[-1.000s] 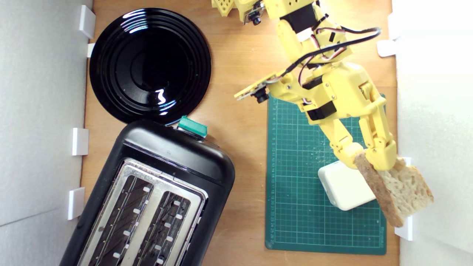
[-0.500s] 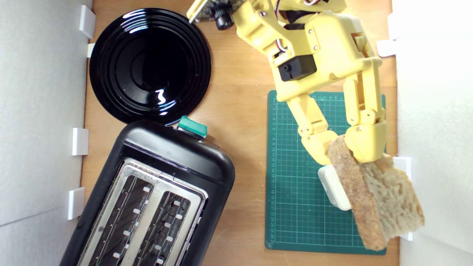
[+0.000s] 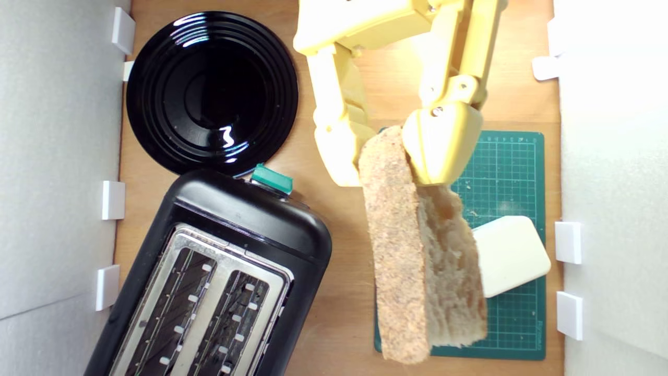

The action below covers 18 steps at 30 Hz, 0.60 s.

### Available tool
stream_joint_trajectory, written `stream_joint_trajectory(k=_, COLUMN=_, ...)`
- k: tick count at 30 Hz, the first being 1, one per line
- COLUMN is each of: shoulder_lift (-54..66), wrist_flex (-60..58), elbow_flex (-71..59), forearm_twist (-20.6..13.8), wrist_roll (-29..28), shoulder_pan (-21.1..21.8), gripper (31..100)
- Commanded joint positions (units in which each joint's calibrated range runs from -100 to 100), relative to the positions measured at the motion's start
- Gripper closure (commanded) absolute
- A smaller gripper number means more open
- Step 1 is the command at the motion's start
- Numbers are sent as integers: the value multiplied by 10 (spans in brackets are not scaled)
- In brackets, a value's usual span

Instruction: Pick bread and place in toaster

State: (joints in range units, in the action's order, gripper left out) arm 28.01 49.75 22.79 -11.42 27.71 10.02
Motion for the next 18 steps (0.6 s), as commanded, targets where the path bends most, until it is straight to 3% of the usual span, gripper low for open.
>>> stream_joint_trajectory(k=1, shoulder_lift=-2, wrist_flex=17, elbow_flex=44, forearm_twist=-6, wrist_roll=61, shoulder_pan=-49, gripper=767)
stream_joint_trajectory(k=8, shoulder_lift=-2, wrist_flex=90, elbow_flex=44, forearm_twist=-6, wrist_roll=179, shoulder_pan=-124, gripper=767)
stream_joint_trajectory(k=18, shoulder_lift=-9, wrist_flex=139, elbow_flex=43, forearm_twist=-6, wrist_roll=267, shoulder_pan=-220, gripper=767)
